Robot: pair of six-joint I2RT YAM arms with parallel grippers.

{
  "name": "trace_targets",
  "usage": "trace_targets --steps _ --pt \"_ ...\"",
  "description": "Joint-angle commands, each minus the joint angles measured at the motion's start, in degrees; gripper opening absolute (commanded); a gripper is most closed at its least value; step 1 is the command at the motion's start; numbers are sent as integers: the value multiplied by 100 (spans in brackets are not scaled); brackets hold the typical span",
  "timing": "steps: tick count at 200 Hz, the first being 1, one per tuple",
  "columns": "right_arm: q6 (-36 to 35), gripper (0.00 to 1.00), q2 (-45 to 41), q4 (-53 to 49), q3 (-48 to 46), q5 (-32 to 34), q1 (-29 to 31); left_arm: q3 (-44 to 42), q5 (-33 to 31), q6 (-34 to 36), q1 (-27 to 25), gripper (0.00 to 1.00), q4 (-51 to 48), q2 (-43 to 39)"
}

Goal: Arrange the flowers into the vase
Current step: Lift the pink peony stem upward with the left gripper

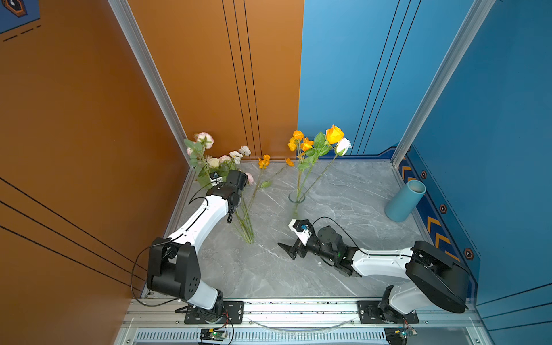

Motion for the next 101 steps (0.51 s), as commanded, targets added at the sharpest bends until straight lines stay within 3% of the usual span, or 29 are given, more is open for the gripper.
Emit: trace_targets --steps 1,34,83,101 --pt "262 100 -231 422 -181 93 -89 289 -878 215 -284 0 -332 -362" --pt "230 100 -426 641 -407 495 -113 406 -907 227 -808 0 153 -905" --pt "136 100 -813 774 -678 1131 -238 63 -839 1116 -1855 0 2774 -1520" --pt "217 100 -933 888 -799 1338 -312 -169 -820 1533 -2211 0 4167 -1585"
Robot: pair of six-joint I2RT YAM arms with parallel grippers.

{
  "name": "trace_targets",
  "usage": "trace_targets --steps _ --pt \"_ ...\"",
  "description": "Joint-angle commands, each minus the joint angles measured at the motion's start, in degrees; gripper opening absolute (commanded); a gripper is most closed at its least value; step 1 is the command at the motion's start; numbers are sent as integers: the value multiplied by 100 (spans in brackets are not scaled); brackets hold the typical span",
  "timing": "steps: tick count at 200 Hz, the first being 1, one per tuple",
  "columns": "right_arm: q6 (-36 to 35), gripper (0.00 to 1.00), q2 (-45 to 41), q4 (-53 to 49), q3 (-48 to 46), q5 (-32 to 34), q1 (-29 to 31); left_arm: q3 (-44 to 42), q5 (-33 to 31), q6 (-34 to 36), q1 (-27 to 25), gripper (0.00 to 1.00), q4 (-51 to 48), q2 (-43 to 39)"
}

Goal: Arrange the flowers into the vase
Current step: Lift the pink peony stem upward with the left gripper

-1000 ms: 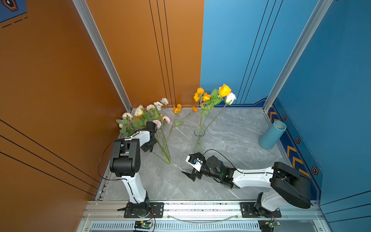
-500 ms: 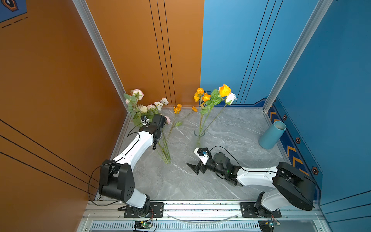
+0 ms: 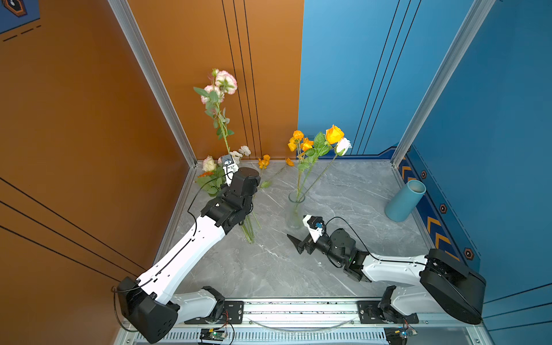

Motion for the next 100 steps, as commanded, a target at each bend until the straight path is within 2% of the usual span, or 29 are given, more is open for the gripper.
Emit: trace_targets --steps 1,21,33,78,100 --pt "98 100 -205 286 -173 510 -108 -300 -131 713 -342 0 2099 -115" --pt "251 100 -313 292 -245 555 -257 -774 -27 1325 -686 0 3957 -112" --pt "416 100 -340 292 -261 523 -377 -936 67 1496 -811 0 4745 -4" --pt "800 100 -295 450 -336 264 -696 -1050 226 2579 -1321 0 7070 817" --pt "828 100 -274 465 -336 212 -702 -966 105 2888 -1447 0 7672 1150"
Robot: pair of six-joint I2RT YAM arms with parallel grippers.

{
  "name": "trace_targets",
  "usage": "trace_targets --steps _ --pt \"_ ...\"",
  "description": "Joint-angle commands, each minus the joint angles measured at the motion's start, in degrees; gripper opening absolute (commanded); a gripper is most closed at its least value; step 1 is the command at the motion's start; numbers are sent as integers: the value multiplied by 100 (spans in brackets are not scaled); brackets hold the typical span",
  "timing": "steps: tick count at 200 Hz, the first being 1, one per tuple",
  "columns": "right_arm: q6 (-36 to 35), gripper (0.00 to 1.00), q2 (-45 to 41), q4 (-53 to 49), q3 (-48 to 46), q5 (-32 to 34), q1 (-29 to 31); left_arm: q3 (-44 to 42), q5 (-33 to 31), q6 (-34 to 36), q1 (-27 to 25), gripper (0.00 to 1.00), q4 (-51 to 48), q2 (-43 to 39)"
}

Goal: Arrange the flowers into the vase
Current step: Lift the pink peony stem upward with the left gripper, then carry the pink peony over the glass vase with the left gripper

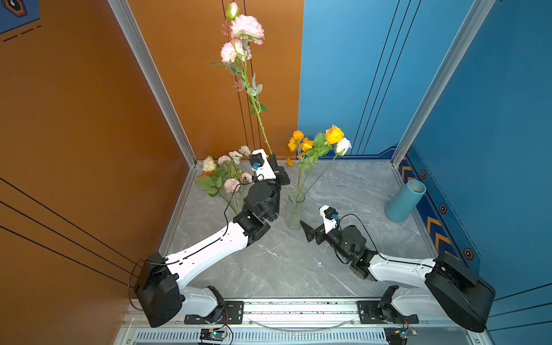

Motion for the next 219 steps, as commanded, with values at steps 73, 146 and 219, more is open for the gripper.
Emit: trace_targets --steps 73,146,219 --pt "234 100 -46 173 -53 -196 -52 -109 -595 2035 -548 0 3376 1195" --pt "233 100 36 153 -17 -252 -50 -486 -1134 2097 -718 0 3718 1408" --pt "255 100 155 164 32 -336 -50 -509 -862 2091 -778 0 3599 851"
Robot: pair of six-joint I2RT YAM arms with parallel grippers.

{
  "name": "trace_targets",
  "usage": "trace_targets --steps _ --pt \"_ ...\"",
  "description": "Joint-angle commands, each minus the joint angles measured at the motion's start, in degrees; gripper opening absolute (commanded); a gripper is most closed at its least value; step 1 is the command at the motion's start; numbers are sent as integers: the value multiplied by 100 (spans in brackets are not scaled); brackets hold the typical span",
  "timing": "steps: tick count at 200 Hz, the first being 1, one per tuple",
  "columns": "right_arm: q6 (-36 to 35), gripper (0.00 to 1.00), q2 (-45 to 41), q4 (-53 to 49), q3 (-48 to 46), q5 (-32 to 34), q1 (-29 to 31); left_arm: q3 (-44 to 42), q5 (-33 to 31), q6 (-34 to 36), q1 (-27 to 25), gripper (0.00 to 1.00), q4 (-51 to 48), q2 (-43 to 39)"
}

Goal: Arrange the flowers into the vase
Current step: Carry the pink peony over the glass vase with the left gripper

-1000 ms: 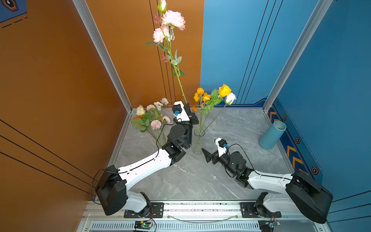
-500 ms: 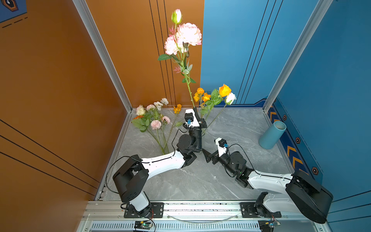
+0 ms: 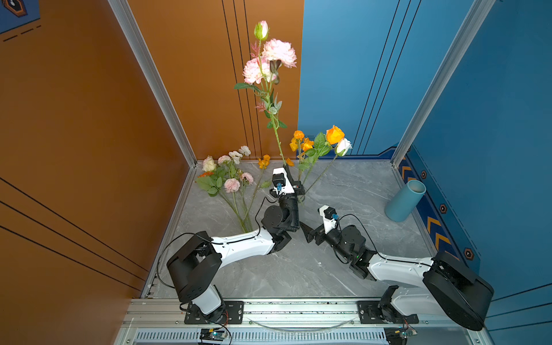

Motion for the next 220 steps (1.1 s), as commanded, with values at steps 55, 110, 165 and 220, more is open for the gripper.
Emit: trace_targets --steps 55,110,165,220 --pt "126 100 115 161 47 -136 -17 185 160 124 45 0 -80 -315" --pt "125 100 109 158 38 -141 -21 153 299 461 273 0 269 50" --pt "90 100 201 169 91 -265 6 141 371 126 486 0 272 251" --pt "38 100 222 134 110 -256 10 229 353 -210 451 0 267 512"
